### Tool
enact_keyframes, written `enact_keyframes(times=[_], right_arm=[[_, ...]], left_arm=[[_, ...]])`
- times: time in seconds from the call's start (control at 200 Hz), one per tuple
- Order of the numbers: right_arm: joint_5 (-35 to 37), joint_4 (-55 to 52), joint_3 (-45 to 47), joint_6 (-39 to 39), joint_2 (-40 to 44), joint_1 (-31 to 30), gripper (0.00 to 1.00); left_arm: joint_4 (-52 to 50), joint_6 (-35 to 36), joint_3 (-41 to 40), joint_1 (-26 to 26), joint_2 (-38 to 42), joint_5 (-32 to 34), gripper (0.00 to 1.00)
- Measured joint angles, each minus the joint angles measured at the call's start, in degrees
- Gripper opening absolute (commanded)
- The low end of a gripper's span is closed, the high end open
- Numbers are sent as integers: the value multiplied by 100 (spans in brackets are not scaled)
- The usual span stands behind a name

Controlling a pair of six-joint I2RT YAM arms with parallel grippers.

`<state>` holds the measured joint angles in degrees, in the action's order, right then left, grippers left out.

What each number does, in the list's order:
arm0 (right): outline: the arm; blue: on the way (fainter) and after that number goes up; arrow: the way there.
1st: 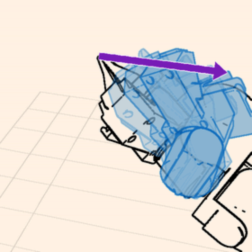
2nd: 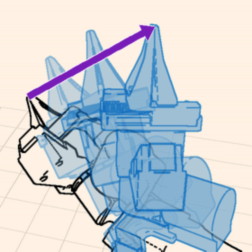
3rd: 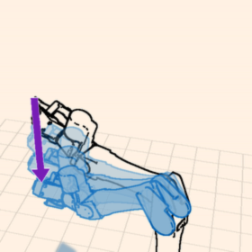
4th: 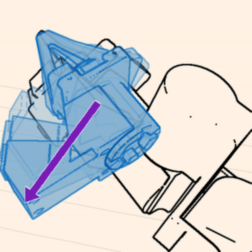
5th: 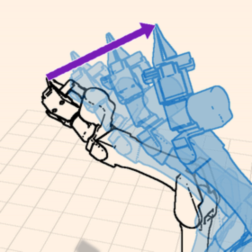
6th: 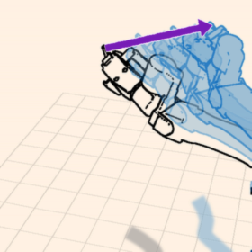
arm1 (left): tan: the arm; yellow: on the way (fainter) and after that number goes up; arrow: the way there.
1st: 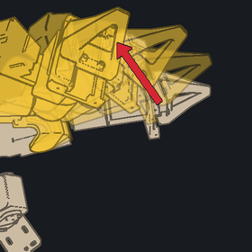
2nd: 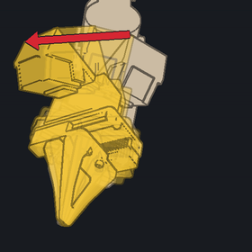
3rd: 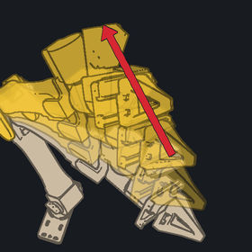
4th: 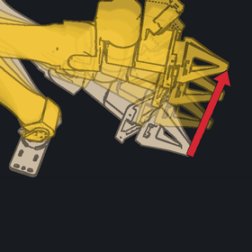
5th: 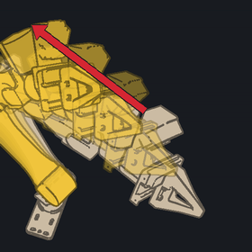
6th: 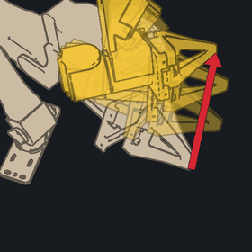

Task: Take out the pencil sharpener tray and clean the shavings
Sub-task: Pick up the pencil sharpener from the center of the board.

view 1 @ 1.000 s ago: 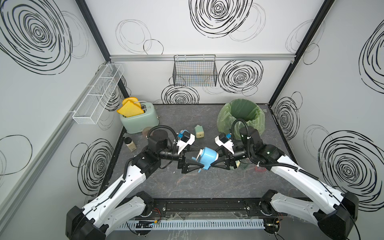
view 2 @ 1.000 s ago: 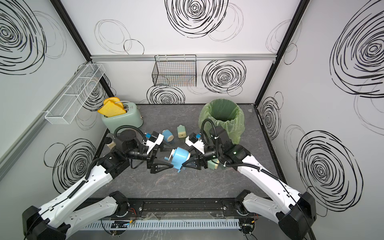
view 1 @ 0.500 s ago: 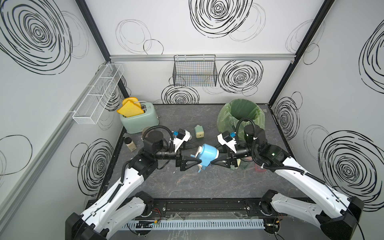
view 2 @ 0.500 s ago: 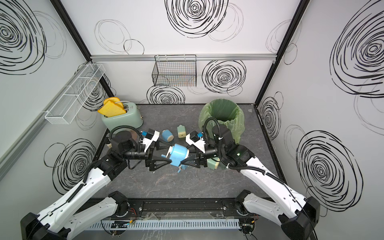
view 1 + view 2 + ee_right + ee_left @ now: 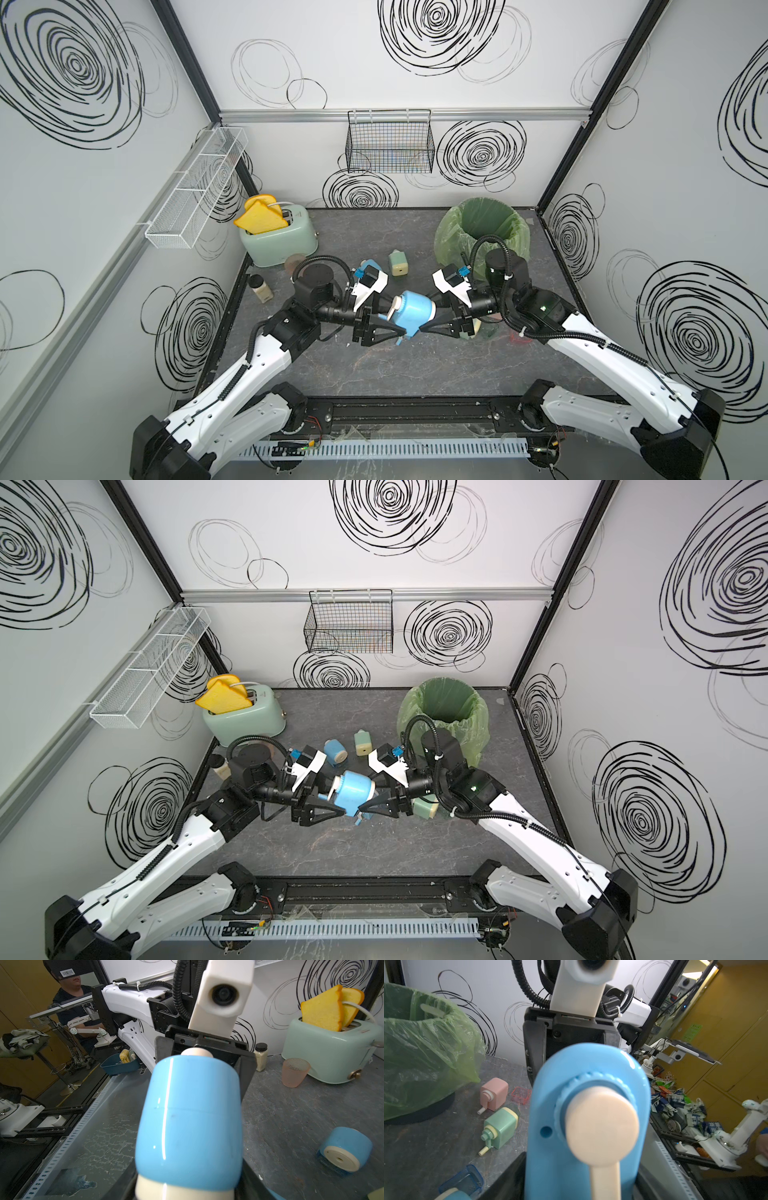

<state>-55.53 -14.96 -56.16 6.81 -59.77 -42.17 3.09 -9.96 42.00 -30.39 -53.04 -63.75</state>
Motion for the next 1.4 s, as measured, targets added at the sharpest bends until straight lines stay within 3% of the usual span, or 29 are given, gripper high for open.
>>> enact_keyframes(times=[0.135,0.235,0.275,0.35,0.51,0.775,0.966,1.156,1.401], right_arm=[[59,-2,-39,-11,-83,-2,38],[87,7,-44,-15,-96,-2,50],[96,28,-44,-39,-92,-2,62],[105,216,-17,-177,-55,37,75],[-17,1222,437,-769,428,374,90],[9,2909,966,-2216,258,555,95],[166,3508,1130,-2752,63,428,95],[474,4011,1150,-2933,39,92,95],[1008,4437,1150,-2951,-20,-332,94]], left_arm=[[-4,42,0,61,13,37,53],[-7,46,0,98,26,48,41],[9,26,-2,125,35,55,39],[221,-109,-48,175,81,70,33],[1279,-970,-516,433,302,151,30],[3589,-2540,-1392,402,466,826,28],[5099,-3318,-1720,256,573,1405,27],[5858,-3622,-1768,9,468,1674,26],[6046,-3681,-1840,-140,391,1810,26]])
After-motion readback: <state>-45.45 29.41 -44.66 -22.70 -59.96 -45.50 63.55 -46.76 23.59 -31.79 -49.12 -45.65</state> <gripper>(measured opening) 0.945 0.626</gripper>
